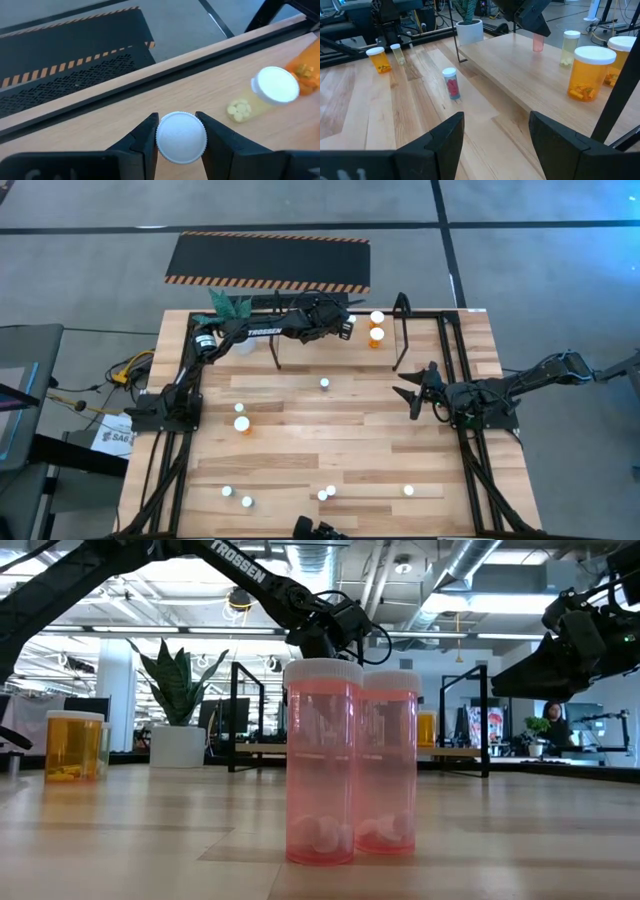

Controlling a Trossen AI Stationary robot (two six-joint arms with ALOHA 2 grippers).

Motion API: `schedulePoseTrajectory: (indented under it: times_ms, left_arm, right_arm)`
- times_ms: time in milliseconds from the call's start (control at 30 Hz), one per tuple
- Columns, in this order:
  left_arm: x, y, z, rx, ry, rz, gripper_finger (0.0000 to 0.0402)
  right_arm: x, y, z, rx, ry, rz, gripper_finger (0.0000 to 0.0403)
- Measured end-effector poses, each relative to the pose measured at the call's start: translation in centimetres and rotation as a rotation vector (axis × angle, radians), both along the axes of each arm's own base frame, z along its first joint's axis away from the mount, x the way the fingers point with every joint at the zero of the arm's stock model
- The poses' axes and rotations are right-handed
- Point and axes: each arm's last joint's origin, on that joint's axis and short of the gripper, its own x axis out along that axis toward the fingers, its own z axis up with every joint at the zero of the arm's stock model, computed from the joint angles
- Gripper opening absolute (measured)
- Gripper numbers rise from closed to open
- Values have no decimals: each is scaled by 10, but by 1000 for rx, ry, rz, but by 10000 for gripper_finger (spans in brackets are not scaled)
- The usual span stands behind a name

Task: Pick and place medicine bottles onto shelf by color
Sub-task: Put the red pill bottle on the shelf

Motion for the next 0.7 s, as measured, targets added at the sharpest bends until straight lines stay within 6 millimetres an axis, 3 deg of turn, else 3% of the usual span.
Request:
schedulePoseTrajectory:
  times_ms: [700]
  left_arm:
    - [-3, 9, 0, -12, 24, -74, 105]
  right_arm:
    - [0, 0, 0, 0, 0, 0, 244]
